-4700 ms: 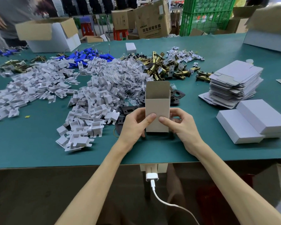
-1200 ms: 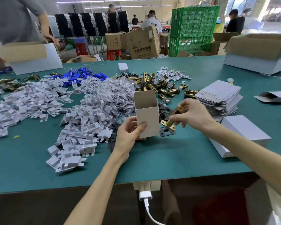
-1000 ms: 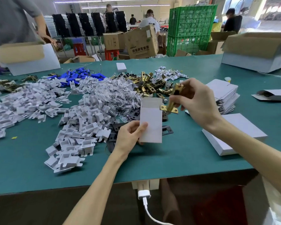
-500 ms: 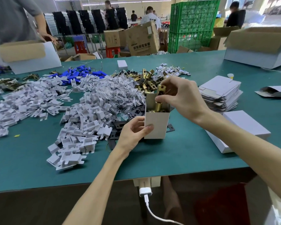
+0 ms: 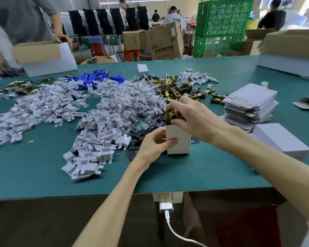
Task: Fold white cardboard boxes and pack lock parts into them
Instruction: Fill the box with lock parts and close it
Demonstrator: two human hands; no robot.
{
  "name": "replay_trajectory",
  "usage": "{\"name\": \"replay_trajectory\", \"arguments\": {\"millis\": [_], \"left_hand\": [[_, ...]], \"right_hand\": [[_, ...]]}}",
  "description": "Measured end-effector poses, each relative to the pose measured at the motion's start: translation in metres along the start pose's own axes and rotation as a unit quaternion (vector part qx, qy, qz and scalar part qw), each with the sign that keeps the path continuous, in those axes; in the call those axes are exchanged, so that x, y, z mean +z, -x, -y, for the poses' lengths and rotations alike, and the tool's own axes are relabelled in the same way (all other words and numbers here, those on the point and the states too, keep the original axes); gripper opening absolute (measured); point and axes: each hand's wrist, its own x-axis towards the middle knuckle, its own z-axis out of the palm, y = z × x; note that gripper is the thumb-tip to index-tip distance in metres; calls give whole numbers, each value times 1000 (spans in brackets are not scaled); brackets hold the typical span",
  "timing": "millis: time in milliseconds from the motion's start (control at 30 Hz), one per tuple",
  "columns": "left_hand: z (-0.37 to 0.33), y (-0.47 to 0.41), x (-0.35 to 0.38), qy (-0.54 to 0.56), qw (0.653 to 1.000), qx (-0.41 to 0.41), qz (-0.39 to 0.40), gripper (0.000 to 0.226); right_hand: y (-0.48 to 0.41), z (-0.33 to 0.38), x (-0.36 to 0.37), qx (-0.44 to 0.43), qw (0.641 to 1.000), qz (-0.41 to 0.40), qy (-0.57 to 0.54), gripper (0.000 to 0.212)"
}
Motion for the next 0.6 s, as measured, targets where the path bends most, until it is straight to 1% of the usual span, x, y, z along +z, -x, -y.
{"name": "replay_trajectory", "arguments": {"millis": [133,267,400,467,533,600], "left_hand": [[0,0,-1,10,1000,-5,-9,32],[0,-1,-1,9,1000,-11,-7,32],[-1,0,-1,13,1000,-15,-6,32],[-2,0,-1,9,1000,-17,-3,32],[-2,0,-1,10,1000,-20,-3,32],[-2,0,-1,11,1000,-22,-7,32]], "right_hand": [[-9,0,-3,22,999,19,-15,27],[-20,2,-1,51,996,76,13,20],[-28,7,-5,76,993,87,18,17],[-33,10,-7,85,989,110,50,17],[-37,14,-5,89,982,136,93,22],[-38,18,-3,91,978,146,121,23]]}}
